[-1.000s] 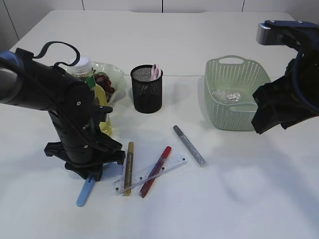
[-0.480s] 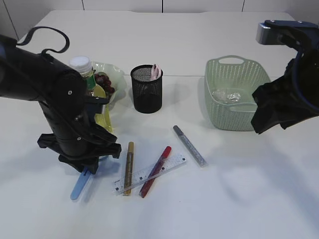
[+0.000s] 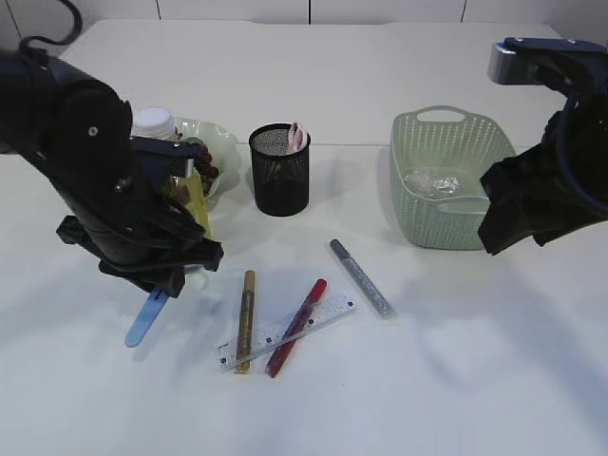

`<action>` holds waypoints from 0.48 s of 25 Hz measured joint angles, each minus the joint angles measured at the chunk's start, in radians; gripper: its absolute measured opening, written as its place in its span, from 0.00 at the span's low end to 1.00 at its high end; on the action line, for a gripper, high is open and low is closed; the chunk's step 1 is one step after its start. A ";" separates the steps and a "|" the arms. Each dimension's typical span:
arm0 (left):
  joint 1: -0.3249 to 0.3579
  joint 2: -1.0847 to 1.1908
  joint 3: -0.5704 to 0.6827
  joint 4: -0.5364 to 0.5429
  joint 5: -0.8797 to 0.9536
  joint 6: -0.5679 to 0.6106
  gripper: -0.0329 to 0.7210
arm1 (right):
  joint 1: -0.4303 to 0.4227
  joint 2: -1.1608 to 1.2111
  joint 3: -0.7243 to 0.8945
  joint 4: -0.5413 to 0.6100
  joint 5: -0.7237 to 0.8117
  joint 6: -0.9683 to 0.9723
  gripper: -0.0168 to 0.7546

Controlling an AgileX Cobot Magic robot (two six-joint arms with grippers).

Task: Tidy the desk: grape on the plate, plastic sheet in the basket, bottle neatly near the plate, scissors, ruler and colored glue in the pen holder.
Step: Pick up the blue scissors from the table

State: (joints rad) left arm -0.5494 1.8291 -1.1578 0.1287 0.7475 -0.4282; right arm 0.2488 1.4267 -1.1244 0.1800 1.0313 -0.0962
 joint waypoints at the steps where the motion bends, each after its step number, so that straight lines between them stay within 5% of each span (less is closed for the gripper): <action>1: 0.000 -0.014 0.000 0.000 0.000 0.005 0.28 | 0.000 0.000 0.000 0.002 -0.002 0.000 0.59; 7: 0.000 -0.105 0.002 -0.007 -0.004 0.058 0.28 | 0.000 0.000 0.000 0.067 -0.010 -0.023 0.59; 12: 0.000 -0.172 0.002 -0.095 -0.050 0.147 0.28 | 0.000 0.000 0.000 0.275 -0.061 -0.143 0.59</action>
State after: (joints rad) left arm -0.5494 1.6570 -1.1563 0.0333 0.6973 -0.2811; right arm 0.2488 1.4267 -1.1244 0.4553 0.9704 -0.2389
